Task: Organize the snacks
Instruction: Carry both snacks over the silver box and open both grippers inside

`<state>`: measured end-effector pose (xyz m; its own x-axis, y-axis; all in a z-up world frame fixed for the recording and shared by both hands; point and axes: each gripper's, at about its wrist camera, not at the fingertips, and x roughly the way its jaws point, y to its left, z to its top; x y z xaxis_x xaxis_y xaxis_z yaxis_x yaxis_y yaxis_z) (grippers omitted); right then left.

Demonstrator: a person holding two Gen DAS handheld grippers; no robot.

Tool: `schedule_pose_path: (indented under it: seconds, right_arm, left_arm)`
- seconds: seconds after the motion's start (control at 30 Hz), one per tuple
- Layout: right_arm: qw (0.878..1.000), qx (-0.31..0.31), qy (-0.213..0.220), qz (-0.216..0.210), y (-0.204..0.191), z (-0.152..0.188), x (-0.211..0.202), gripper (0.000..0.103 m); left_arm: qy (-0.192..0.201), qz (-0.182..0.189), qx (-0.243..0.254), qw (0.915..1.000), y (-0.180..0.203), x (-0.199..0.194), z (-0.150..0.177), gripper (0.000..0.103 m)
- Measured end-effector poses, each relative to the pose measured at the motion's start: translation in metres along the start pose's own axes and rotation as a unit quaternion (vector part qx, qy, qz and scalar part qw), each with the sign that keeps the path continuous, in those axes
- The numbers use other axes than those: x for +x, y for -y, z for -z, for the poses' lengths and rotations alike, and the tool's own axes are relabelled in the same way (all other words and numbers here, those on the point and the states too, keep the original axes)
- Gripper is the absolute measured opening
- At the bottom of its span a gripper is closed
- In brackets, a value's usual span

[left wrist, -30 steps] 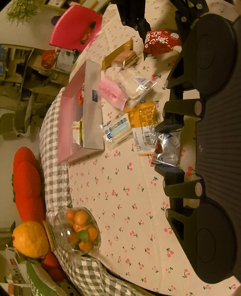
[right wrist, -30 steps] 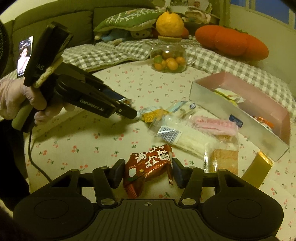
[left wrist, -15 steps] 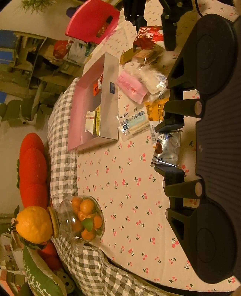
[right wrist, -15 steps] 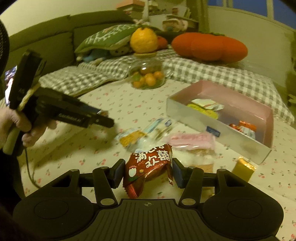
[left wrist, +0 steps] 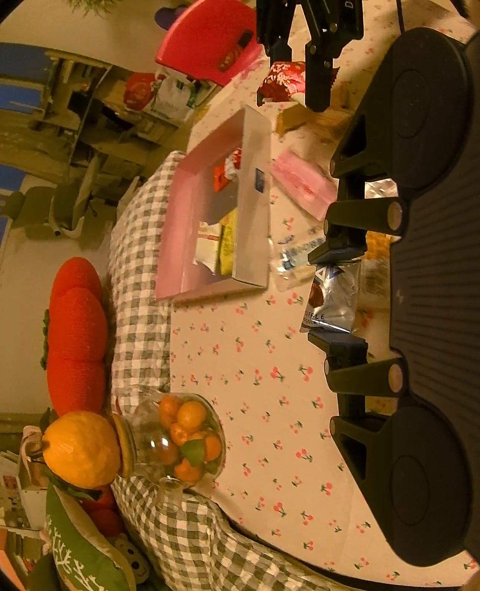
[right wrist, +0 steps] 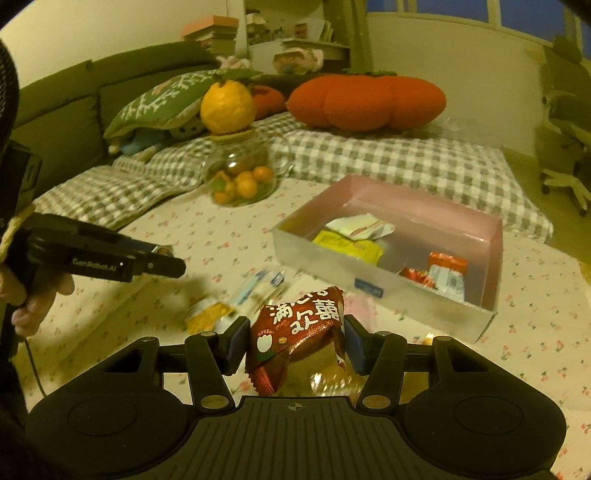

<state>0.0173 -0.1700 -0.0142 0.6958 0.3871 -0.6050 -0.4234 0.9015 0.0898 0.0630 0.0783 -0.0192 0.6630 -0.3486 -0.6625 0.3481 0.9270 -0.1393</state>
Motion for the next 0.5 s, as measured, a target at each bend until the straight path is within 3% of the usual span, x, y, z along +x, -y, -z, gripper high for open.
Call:
schedule_pose_path:
  seconds: [0.5]
  right_arm:
    - [0.999,0.024,0.037,0.029,0.017,-0.044,0.002,0.053]
  left_arm:
    - [0.031,0.023,-0.013,0.9992,0.028,0.016,-0.042,0.035]
